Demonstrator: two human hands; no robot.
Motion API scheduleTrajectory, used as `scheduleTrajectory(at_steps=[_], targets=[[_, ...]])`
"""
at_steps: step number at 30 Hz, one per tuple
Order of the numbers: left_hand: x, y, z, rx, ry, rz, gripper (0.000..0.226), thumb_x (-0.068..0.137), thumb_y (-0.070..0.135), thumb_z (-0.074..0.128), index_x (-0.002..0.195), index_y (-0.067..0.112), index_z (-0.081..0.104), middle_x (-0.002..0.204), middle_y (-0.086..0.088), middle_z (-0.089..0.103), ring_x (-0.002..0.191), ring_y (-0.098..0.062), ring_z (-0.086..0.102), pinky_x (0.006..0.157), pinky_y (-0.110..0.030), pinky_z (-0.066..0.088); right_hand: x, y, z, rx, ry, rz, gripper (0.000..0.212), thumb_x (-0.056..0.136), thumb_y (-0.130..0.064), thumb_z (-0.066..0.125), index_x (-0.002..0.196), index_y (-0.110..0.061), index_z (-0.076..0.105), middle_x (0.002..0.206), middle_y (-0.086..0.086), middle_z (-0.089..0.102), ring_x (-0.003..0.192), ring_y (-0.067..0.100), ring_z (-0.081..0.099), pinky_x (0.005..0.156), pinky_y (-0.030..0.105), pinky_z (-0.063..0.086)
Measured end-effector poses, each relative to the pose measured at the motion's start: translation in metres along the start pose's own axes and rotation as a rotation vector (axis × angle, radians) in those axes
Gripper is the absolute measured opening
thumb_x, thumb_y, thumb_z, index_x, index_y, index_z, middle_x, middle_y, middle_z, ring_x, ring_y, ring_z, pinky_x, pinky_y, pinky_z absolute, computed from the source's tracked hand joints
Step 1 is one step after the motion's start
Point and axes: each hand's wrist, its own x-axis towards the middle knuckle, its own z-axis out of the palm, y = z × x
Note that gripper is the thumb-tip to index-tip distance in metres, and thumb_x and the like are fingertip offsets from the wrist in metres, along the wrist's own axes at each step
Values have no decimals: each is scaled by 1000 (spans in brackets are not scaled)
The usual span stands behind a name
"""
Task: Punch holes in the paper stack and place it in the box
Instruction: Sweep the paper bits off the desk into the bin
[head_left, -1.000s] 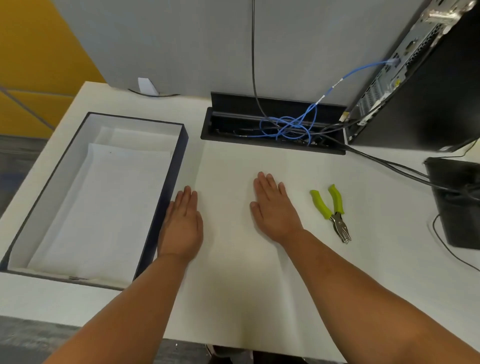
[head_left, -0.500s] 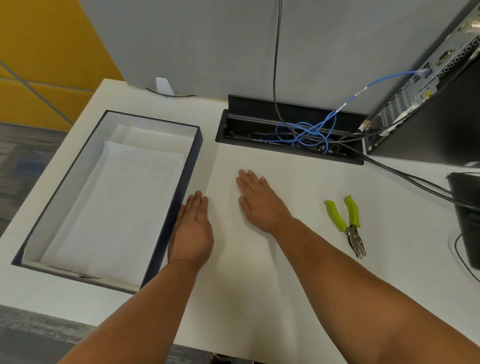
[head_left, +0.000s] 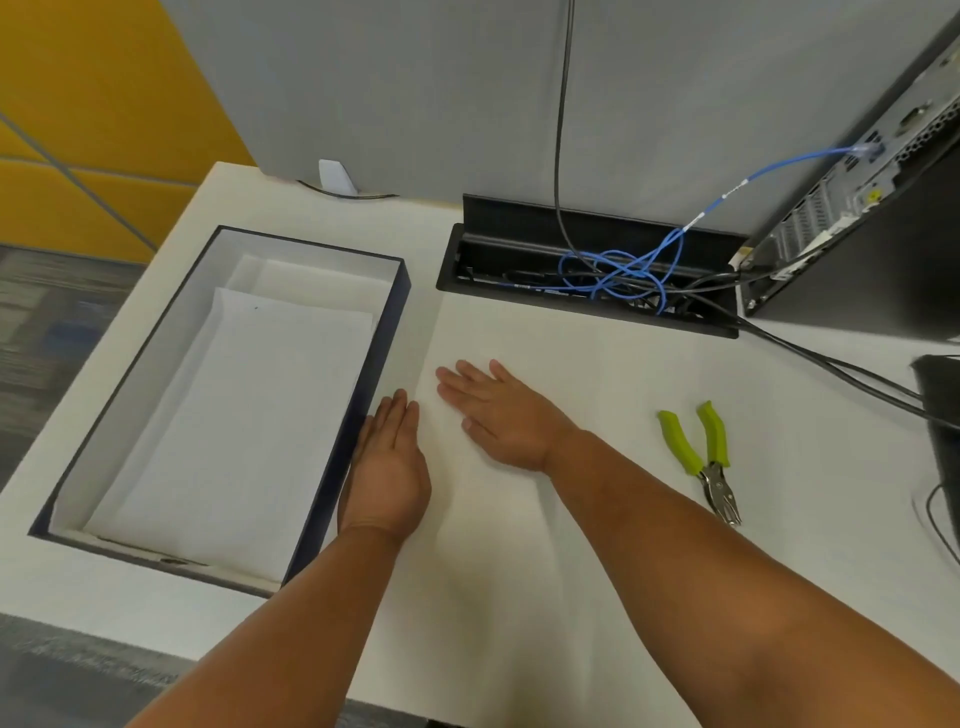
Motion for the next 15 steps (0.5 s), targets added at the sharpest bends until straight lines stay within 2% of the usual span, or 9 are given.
scheduleTrajectory(at_steps=[4,10,13,15], targets=[[-1,-1,1,28,11,23,53,93,2,42,145,5,36,155,-10,30,146,-23,22,119,-35,12,-41,-6,8,8,-20,-40,62,97,-42,11,154,-16,18,163,-2,9,150,15,1,120,35,-8],[-2,-1,2,86,15,35,55,93,1,41,147,2,32,156,-13,27,146,-25,20,120,-35,9,-91,-21,28,19,6,-50,59,99,-39,21,153,-14,23,162,0,14,151,18,6,122,39,1],[-5,0,3,108,-2,33,59,91,-2,42,148,2,29,157,-14,24,147,-27,19,121,-39,11,-110,-32,34,81,52,-55,57,100,-36,26,150,-10,31,160,3,21,150,19,13,122,36,3],[-14,3,4,115,-10,33,60,91,-1,41,149,4,27,158,-13,21,147,-27,17,121,-38,9,-121,-37,37,145,134,20,56,100,-33,28,149,-7,35,159,5,25,148,18,19,122,33,5]])
